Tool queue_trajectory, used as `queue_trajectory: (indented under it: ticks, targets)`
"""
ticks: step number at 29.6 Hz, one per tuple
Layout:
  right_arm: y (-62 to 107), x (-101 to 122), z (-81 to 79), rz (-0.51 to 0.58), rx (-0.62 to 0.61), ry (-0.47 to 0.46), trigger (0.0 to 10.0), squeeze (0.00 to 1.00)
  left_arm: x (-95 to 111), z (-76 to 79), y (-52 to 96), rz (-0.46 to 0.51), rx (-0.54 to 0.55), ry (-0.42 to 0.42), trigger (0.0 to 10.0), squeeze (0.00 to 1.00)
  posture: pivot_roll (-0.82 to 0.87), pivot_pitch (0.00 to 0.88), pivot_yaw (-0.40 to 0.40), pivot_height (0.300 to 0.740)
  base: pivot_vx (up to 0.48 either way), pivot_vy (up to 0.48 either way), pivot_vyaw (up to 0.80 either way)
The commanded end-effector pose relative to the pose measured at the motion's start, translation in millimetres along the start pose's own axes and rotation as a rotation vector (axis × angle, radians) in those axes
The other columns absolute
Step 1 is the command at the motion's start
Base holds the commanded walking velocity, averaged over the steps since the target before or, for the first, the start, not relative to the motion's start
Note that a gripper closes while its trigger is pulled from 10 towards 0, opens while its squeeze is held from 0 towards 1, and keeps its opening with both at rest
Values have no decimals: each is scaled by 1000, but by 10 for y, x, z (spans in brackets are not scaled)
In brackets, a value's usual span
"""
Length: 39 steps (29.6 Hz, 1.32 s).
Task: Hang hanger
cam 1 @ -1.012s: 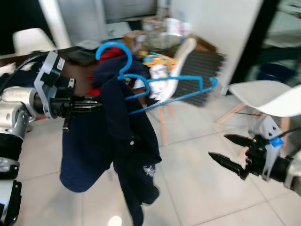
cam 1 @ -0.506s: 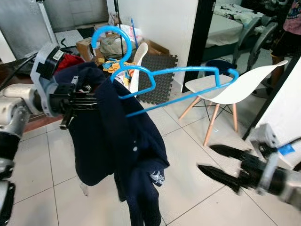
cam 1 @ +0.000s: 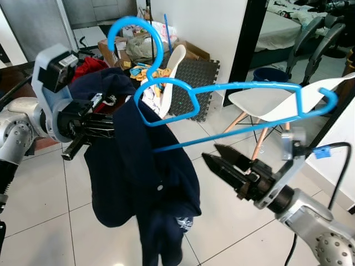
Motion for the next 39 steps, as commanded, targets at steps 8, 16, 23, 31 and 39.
queue_trajectory:
  ticks: [8,16,23,31,39]
  targets:
    - [-144,-152,-84,-117,1,65,10000,0,144,121,-77,-29,-76,-21,10000,0,-18,71,36,740,0,0,0]
    - [-280,-328,-65,-267,-46,177,10000,0,197,165,-137,-28,-115,-33,10000,0,-16,73,39,740,0,0,0]
    - [-398,-358,39,-307,-142,216,10000,0,194,171,-151,-18,-127,-34,10000,0,-15,73,38,740,0,0,0]
    - [-337,-351,195,-337,-216,229,10000,0,196,157,-144,-10,-123,-42,10000,0,-18,75,34,740,0,0,0]
    - [-305,-530,82,-425,-158,207,0,0,200,152,-139,-5,-119,-51,10000,0,-18,74,34,740,0,0,0]
Point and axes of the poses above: a point about 5 cm out from each wrist's last joint towards the gripper, its own y axis pointing back from the gripper into the wrist, its own x axis along the axis of the wrist's last joint, z = x × y, the point moved 4 cm from there along -y, pointing out of the wrist towards the gripper, and after that the axes turned 4 degrees about y, right-handed, at the moved point
